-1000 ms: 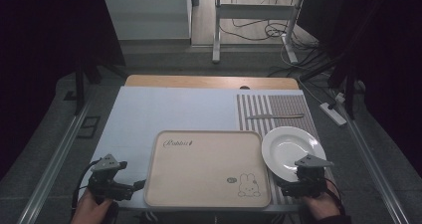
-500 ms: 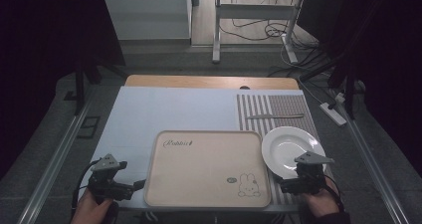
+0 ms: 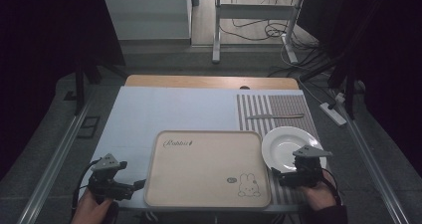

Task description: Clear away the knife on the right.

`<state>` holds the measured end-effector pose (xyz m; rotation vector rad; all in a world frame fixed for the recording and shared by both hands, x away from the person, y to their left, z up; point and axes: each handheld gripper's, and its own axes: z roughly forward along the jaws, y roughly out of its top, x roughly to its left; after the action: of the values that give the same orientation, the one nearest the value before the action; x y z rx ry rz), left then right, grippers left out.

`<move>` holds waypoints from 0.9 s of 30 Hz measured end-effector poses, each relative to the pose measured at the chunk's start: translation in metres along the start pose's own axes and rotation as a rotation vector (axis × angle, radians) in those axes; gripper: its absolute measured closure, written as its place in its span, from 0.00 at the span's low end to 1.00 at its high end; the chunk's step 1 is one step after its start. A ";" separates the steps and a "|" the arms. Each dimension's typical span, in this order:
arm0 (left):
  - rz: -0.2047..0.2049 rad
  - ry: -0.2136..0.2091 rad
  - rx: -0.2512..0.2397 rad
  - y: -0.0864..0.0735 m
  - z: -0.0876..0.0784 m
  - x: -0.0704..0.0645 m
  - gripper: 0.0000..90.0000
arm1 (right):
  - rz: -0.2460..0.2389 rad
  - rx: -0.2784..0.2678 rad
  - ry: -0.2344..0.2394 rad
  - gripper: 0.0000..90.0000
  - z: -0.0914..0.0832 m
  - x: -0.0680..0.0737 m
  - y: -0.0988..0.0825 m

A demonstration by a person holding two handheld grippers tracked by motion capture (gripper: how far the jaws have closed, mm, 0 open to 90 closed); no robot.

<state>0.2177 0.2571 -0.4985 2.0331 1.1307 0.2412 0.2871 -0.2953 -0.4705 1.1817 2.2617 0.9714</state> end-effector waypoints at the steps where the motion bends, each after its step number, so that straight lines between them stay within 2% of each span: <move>1: 0.000 0.000 0.000 0.000 0.000 0.000 0.02 | -0.002 -0.003 -0.002 0.00 0.001 -0.001 0.001; 9: 0.000 0.000 0.000 0.000 0.000 0.000 0.02 | -0.007 0.002 0.001 0.00 0.012 -0.004 0.006; 16: 0.001 0.000 0.000 0.000 0.000 0.000 0.02 | -0.020 -0.021 -0.001 0.00 0.019 -0.005 0.012; 24: 0.000 -0.001 0.001 0.000 0.000 0.000 0.02 | -0.009 0.004 0.003 0.00 0.030 -0.012 0.017; 25: -0.001 -0.001 0.001 0.000 0.000 0.000 0.02 | 0.013 0.000 0.025 0.00 0.031 -0.014 0.019; 27: 0.000 -0.001 0.001 0.000 0.000 0.000 0.02 | 0.017 0.000 0.033 0.00 0.031 -0.015 0.020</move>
<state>0.2180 0.2572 -0.4985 2.0340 1.1309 0.2392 0.3259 -0.2873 -0.4762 1.1950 2.2805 1.0050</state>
